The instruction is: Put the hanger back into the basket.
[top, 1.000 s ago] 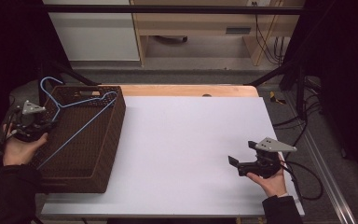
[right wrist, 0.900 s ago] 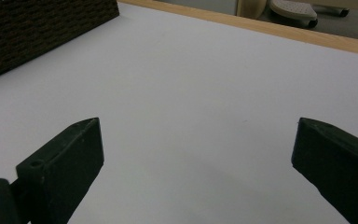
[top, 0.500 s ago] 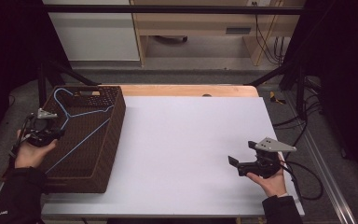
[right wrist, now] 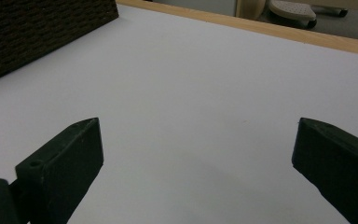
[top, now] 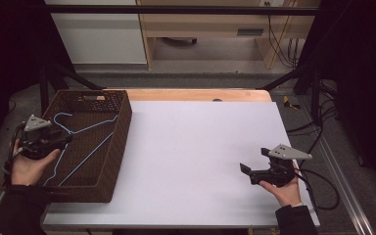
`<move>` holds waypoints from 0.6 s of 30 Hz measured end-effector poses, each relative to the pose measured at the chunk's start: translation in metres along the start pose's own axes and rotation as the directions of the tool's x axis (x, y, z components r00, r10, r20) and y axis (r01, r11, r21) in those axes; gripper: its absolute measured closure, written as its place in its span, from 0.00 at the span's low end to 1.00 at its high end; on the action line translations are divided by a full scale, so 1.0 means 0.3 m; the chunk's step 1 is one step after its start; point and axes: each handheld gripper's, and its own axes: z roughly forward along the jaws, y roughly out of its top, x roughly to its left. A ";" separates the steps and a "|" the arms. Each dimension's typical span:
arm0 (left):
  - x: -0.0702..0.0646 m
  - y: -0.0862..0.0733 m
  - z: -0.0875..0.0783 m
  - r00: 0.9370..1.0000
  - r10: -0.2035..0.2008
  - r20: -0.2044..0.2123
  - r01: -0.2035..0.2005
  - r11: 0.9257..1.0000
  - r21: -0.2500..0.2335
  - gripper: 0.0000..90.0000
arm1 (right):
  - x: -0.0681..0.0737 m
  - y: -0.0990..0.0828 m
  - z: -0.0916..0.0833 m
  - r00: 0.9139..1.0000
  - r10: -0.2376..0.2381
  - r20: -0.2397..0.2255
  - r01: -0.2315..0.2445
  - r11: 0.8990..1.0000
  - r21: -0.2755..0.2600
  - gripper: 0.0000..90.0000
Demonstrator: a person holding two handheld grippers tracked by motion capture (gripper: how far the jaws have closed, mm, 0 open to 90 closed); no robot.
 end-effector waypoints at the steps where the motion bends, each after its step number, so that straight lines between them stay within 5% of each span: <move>1: -0.013 0.002 -0.011 1.000 -0.007 0.016 0.007 1.000 -0.022 0.57 | 0.001 0.000 -0.001 1.000 0.002 0.001 -0.002 1.000 -0.001 0.03; 9: -0.125 0.003 -0.083 0.992 -0.012 0.125 0.034 0.984 -0.177 0.37 | 0.000 0.003 -0.008 1.000 0.000 -0.001 0.000 1.000 -0.021 0.03; 18: -0.272 -0.005 -0.104 0.969 0.033 0.244 0.034 0.963 -0.266 0.19 | 0.003 0.005 -0.009 1.000 0.002 -0.007 -0.002 0.999 -0.038 0.03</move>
